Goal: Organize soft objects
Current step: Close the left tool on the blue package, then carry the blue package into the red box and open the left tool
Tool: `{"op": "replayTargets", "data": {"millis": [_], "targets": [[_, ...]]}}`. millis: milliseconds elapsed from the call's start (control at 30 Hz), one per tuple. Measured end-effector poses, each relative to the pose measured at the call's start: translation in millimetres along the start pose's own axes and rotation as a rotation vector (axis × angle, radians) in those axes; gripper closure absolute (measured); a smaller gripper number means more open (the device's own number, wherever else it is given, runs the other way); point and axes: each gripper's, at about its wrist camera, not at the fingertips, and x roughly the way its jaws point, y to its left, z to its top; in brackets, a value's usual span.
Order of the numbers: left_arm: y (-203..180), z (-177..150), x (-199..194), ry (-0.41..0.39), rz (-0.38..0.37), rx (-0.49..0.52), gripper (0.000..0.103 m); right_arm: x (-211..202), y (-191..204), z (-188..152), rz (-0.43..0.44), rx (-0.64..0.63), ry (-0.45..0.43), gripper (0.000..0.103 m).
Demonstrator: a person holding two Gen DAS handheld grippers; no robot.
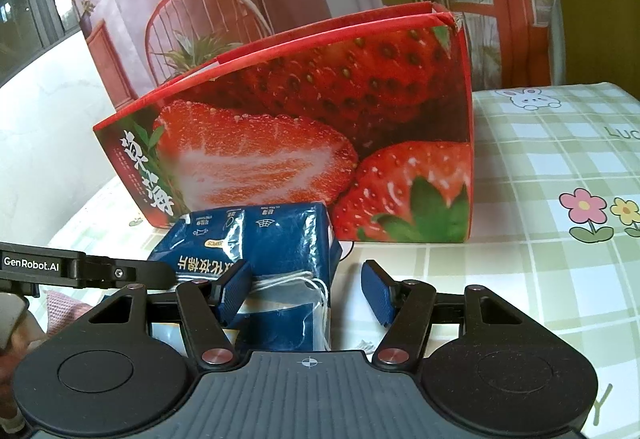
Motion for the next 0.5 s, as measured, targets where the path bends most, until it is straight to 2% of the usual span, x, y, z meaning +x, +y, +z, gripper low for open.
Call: {"op": "replayTargets", "data": {"millis": [133,300,400,500], "targets": [[0,2,-2,0.009,-0.005,-0.004,0.057,0,0,0,0.004,-0.001,0.002,0.049],[-4,3,-12,0.003,-0.004,0.017,0.068,-3,10,3,0.016,-0.042,0.021,0.067],[-8,3,-19,-0.014,0.001,0.041,0.069,-5,13,7,0.024,-0.042,0.034,0.071],[-14,1,-33,-0.052,-0.01,0.07,0.069,-14,16,8,0.03,-0.056,0.01,0.072]]}}
